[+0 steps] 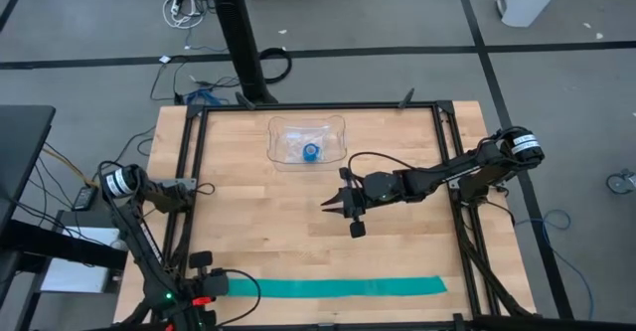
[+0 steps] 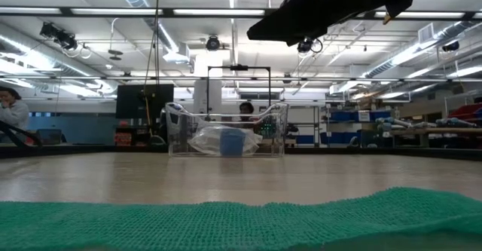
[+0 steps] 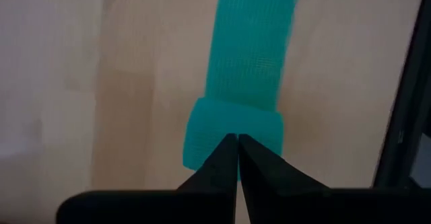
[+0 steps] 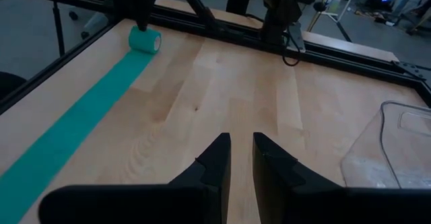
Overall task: Roll bandage
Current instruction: Roll the green bandage
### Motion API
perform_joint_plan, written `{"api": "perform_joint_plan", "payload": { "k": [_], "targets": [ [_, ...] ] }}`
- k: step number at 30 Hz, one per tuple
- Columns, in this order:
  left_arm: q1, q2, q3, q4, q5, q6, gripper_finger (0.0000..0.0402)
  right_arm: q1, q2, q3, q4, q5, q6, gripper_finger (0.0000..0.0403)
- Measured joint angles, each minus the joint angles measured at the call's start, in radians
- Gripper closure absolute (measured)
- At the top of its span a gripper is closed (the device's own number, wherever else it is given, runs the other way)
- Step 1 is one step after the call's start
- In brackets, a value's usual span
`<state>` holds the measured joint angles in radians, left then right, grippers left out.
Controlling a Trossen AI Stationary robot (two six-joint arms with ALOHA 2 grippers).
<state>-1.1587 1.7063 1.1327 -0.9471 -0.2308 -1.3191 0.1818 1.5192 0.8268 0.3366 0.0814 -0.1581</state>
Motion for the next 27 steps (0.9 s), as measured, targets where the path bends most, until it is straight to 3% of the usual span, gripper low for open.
{"api": "perform_joint_plan", "payload": {
  "k": [19,27],
  "targets": [
    [0.053,-0.001,-0.028,0.073,0.023,0.094,0.0378,0.002,0.000,0.000,0.002,-0.006,0.003,0.0351],
    [0.106,-0.002,-0.102,0.214,0.017,0.156,0.0378,0.008,0.000,0.000,0.001,-0.015,0.003,0.0351]
  ]
}}
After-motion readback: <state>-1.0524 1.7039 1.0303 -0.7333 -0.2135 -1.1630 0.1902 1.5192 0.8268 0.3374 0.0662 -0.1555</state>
